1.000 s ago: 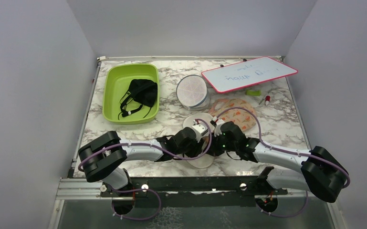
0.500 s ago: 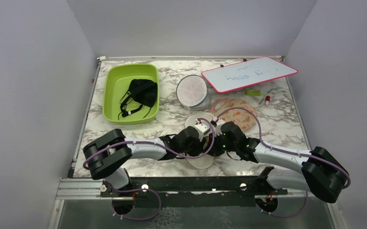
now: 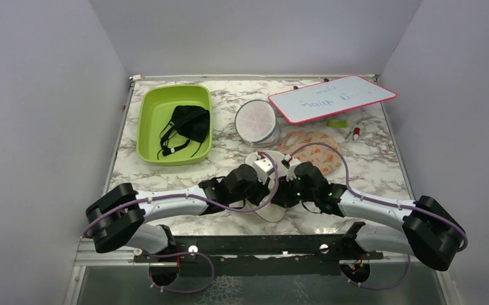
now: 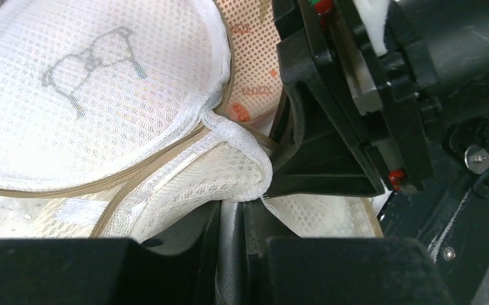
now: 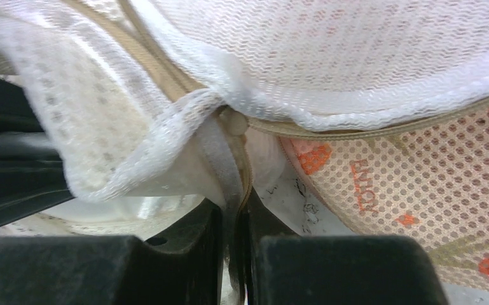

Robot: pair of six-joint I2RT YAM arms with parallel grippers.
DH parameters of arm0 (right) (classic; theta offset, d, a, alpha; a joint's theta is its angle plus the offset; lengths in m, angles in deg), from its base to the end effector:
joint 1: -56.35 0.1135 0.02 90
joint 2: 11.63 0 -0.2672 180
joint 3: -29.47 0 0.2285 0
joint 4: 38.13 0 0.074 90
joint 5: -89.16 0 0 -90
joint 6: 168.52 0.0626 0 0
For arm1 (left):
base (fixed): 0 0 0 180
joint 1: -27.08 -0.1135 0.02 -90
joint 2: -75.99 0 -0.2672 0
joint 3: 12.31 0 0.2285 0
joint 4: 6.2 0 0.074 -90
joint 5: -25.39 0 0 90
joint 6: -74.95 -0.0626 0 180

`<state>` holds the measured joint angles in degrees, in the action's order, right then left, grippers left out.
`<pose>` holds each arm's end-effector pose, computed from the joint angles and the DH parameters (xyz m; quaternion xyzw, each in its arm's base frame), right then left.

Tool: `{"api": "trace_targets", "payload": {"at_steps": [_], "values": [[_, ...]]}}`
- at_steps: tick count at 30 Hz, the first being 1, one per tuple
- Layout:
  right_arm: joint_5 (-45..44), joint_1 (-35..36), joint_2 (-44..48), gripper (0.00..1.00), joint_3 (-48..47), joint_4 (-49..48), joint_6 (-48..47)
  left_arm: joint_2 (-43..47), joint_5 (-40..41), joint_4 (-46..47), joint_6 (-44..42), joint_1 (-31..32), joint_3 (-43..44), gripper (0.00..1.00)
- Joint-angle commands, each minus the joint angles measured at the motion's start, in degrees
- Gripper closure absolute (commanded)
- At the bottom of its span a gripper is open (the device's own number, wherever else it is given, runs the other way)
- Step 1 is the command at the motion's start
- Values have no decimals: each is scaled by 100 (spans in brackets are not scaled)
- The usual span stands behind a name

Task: Unzip the laundry bag and remove the bra
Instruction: Pick up the bra from the laundry bag.

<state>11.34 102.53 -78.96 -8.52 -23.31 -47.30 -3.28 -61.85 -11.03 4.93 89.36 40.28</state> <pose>0.1381 0.1630 0.1539 -0.1602 0.9027 0.3184 0.2411 0.1379 -0.2560 0.2021 0.3038 0.8178 -0.3054 0.3817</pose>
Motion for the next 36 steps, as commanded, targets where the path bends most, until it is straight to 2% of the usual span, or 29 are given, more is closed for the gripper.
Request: {"api": "trace_targets", "payload": {"at_steps": [1,8,12,17,25,29,36], "values": [[-350,30,136,87,-152,85,60,429,-45,-209,-162,23,-33,100],[-732,27,399,87,-409,397,18,919,-396,6,-314,21,-266,100],[-946,32,630,78,-516,634,32,1060,-519,214,-391,17,-449,100],[-1088,28,641,75,-689,691,-86,1055,-666,456,-479,13,-595,100],[-759,32,317,82,-818,484,-226,1406,-847,1686,-473,27,-1139,100],[-626,32,311,84,-757,448,-249,1787,-587,2379,-585,29,-1429,100],[-464,30,400,89,-729,302,-317,2127,-98,2892,-808,29,-1523,100]]}}
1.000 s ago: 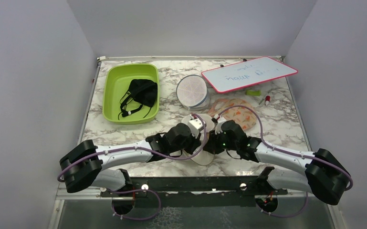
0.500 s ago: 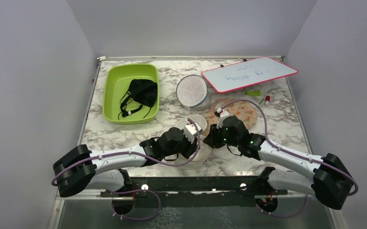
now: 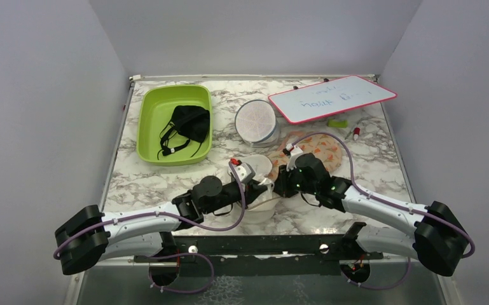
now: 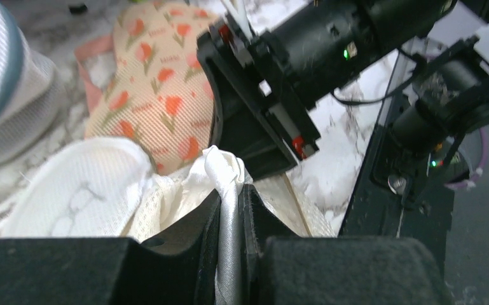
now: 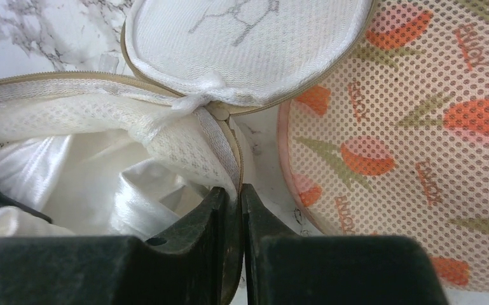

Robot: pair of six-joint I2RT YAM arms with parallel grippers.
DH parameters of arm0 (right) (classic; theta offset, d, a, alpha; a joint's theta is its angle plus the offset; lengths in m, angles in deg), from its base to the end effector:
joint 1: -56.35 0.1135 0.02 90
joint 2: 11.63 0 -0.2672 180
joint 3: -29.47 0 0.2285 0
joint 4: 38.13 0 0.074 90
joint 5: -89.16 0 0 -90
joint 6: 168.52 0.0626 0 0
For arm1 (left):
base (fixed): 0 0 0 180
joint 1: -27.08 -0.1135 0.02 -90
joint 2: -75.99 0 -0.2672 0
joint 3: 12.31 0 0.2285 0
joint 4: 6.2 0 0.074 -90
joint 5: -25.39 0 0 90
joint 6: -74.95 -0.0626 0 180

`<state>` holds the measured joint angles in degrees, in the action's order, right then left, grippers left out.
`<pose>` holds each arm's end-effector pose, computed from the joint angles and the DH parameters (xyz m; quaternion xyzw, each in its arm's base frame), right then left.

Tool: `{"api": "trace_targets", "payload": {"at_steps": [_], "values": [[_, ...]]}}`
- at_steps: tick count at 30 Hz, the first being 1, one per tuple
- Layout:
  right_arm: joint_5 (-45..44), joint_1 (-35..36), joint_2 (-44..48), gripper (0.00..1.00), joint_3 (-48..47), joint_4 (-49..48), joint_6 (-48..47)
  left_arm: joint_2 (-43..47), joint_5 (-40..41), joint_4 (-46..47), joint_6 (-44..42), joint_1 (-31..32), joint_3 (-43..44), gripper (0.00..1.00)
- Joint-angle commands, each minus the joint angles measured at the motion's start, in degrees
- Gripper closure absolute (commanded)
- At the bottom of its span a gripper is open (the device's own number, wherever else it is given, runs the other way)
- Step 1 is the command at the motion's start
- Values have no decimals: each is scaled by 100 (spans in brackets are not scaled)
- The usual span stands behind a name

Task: Unzip the laundry bag and remove the bra
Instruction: Pick up the bra from the laundry bag.

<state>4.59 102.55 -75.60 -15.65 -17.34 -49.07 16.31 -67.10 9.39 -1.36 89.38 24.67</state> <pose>0.1507 0.1657 0.1928 -0.1516 0.8914 0.2945 0.3094 0.1052 -0.2061 0.2391 0.3216 0.6771 -0.4202 0.5115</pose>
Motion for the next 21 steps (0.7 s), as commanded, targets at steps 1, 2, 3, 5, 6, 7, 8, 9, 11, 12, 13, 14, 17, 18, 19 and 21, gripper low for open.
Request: {"api": "trace_targets", "payload": {"at_steps": [1,2,3,5,6,7,8,9,11,12,13,14,17,18,19,21], "values": [[261,30,54,89,-12,-339,-149,118,548,968,-208,27,72,100],[299,30,44,90,-2,-383,-146,47,656,1012,-240,27,154,100],[321,30,56,90,8,-401,-135,-40,729,1025,-272,21,245,100],[308,29,71,90,3,-381,-133,-214,956,1026,-244,23,398,100],[271,30,112,90,-7,-329,-133,-301,1066,1023,-233,27,454,100],[229,30,157,90,-15,-291,-139,-367,1072,1023,-288,25,489,100],[180,30,213,90,-31,-246,-153,-410,1038,1001,-374,23,507,100],[133,26,264,90,-34,-214,-177,-424,1084,948,-368,27,495,100],[40,29,328,89,-30,-163,-202,-346,1307,858,-151,21,427,100],[-12,30,331,89,-34,-139,-186,-267,1404,849,1,18,361,100],[-27,29,332,89,-33,-128,-197,-199,1555,822,227,19,296,100],[-24,21,314,89,-34,-126,-254,-135,1765,728,525,19,264,100],[-48,30,265,89,-15,-122,-272,-31,2122,255,1328,-1,358,100],[-65,27,251,89,2,-137,-247,-12,2060,138,1455,-24,425,100],[-64,30,238,89,26,-168,-225,9,1973,22,1517,-47,523,100],[-47,29,207,89,37,-203,-206,80,1792,-231,1513,-91,746,100]]}}
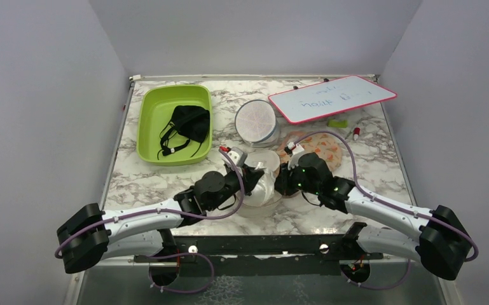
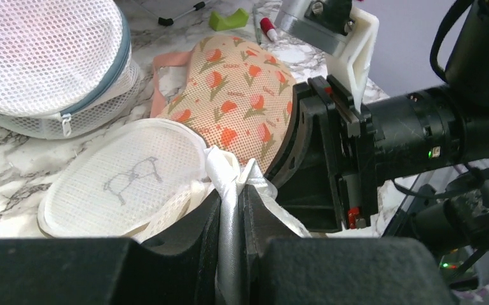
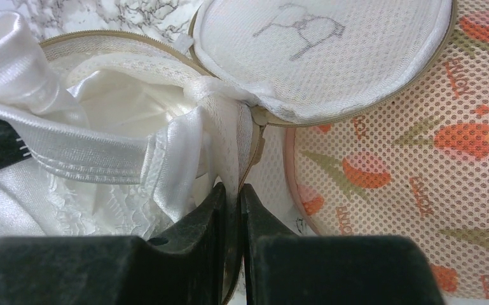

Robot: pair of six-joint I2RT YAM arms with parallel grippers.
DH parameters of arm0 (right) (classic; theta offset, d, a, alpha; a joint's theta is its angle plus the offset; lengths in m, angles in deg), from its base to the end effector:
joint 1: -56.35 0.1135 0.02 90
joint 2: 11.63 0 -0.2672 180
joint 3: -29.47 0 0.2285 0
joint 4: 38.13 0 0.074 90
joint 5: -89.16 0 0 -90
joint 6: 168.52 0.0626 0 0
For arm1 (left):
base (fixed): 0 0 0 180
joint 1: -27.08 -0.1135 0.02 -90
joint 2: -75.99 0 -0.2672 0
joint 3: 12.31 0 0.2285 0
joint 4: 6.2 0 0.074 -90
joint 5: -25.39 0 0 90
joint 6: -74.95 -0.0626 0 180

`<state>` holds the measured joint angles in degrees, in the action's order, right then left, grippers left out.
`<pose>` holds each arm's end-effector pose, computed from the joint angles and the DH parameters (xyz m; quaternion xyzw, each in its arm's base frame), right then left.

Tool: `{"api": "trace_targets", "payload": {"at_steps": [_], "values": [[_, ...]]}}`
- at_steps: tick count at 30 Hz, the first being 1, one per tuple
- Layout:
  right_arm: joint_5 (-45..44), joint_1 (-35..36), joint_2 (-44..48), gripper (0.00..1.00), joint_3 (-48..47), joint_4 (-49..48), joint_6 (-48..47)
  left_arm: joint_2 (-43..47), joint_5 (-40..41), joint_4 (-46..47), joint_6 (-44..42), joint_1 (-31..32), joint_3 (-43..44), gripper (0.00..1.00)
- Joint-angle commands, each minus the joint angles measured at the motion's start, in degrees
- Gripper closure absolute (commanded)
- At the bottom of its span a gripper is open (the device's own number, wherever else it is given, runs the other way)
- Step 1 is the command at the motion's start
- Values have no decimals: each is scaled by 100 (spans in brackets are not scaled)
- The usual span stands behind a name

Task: Unzip the laundry bag and remove the bra
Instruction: Pick up the bra from the laundry bag, then place the bra in the bin.

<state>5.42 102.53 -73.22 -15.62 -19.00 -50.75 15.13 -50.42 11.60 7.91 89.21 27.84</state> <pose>0.1493 0.1654 0.2043 -0.1667 0.8728 0.3132 0.3352 0.1249 -0.2033 0.2592 0.1609 0.7062 -0.3963 0.5642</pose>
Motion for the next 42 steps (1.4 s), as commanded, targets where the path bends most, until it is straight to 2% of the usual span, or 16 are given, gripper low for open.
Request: {"api": "trace_targets", "payload": {"at_steps": [1,8,12,15,19,23,28,32,38,42], "values": [[-119,32,-48,89,27,-43,-35,237,60,-567,557,-92,554,100],[6,30,-274,90,-79,-59,-141,495,65,-1510,-215,-220,1546,100],[44,27,-241,91,1,-204,-112,300,191,-2453,-720,-454,2445,100],[99,32,-296,92,12,-273,-96,248,-188,-2717,-824,-876,2864,100],[150,32,-300,92,65,-327,-121,17,-885,-2838,-805,-1773,3374,100],[169,28,-162,92,233,-463,-75,-370,-904,-3310,-1093,-2428,3987,100],[296,32,-180,92,235,-467,-111,-594,-1052,-3292,-1014,-3287,4382,100],[256,32,-215,92,158,-400,-183,-702,-206,-3570,-891,-3650,4769,100],[244,31,-112,92,196,-443,-140,-679,727,-3970,-698,-3929,4864,100],[236,32,-87,92,92,-336,-213,-728,898,-4165,-615,-4078,4551,100]]}}
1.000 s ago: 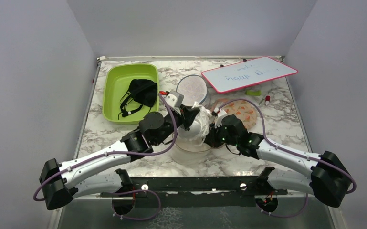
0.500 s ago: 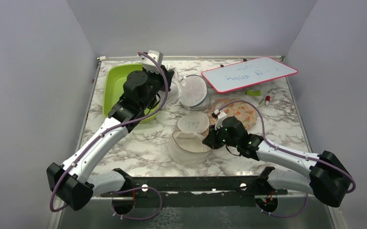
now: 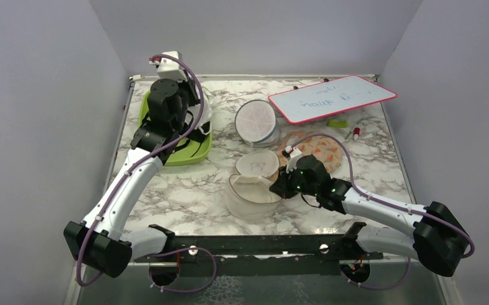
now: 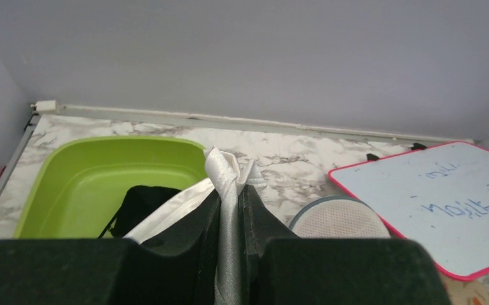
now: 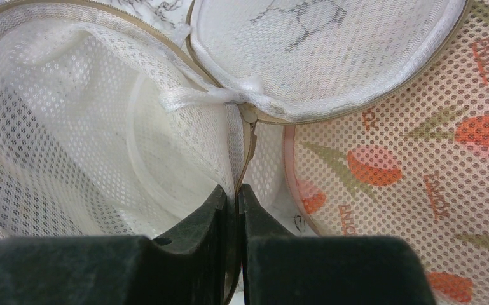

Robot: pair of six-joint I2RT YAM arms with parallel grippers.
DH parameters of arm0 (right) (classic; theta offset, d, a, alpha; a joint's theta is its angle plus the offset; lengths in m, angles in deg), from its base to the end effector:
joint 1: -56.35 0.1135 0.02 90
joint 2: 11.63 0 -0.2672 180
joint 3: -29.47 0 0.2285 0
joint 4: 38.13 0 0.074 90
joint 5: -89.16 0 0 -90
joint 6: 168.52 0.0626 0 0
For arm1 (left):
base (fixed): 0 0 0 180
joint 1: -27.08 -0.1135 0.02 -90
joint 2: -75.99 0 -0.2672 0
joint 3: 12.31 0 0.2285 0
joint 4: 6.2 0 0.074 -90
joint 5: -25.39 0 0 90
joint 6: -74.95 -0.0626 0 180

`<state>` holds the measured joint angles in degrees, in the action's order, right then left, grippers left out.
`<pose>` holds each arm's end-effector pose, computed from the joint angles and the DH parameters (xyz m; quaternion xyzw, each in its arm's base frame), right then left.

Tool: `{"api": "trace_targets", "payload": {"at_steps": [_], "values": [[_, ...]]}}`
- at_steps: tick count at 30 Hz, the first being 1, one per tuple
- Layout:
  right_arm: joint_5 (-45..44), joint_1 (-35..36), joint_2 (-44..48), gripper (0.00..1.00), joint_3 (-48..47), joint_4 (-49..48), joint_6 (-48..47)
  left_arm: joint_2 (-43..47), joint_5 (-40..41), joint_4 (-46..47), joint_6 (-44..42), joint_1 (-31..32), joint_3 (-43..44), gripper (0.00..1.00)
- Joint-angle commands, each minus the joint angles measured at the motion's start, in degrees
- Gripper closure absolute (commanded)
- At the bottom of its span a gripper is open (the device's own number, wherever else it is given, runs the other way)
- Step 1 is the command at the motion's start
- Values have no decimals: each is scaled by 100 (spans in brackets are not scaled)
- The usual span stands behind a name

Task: Unzip the laundry bag and remove the bra
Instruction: Place the bra in the bin, then close the laundry bag at the center of the board.

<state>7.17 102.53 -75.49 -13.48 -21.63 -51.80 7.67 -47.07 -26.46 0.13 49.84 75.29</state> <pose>0.1486 0.1675 0.1892 -0.1816 0.8762 0.3129 0.3183 0.2569 -0.0873 0.4350 -0.0601 0.7103 -0.1224 0.6906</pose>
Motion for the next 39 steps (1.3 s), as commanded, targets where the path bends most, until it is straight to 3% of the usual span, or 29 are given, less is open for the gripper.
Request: {"api": "trace_targets", "payload": {"at_steps": [1,4,10,18,19,21,23,24,30,37,39], "values": [[53,30,157,92,-132,-57,-126,-14,600,-391,153,-210,-284,100],[109,30,187,92,-149,-80,-151,-132,592,-420,239,-557,-567,100],[294,32,55,92,-189,-207,-208,-545,-463,-589,1265,-1723,-970,100],[586,31,-105,92,-255,-467,-176,-552,374,-600,1392,-1831,-1464,100],[652,28,-132,92,-259,-527,-143,-578,430,-591,1378,-1838,-1479,82],[860,28,-170,92,-225,-703,-106,-627,424,-647,1372,-1838,-1454,34],[1011,30,-193,92,-160,-884,-65,-598,322,-683,1382,-1832,-1456,5],[1039,32,-217,92,-135,-894,-69,-562,279,-683,1383,-1833,-1497,2],[1156,32,-431,86,-88,-718,-140,-258,-158,-757,998,-1750,-1667,1],[1608,32,-219,57,-48,-624,-242,-161,-2100,-713,170,-596,-1789,1],[1484,32,-114,50,40,-507,-196,-112,-2712,-493,224,-364,-2027,7]]}}
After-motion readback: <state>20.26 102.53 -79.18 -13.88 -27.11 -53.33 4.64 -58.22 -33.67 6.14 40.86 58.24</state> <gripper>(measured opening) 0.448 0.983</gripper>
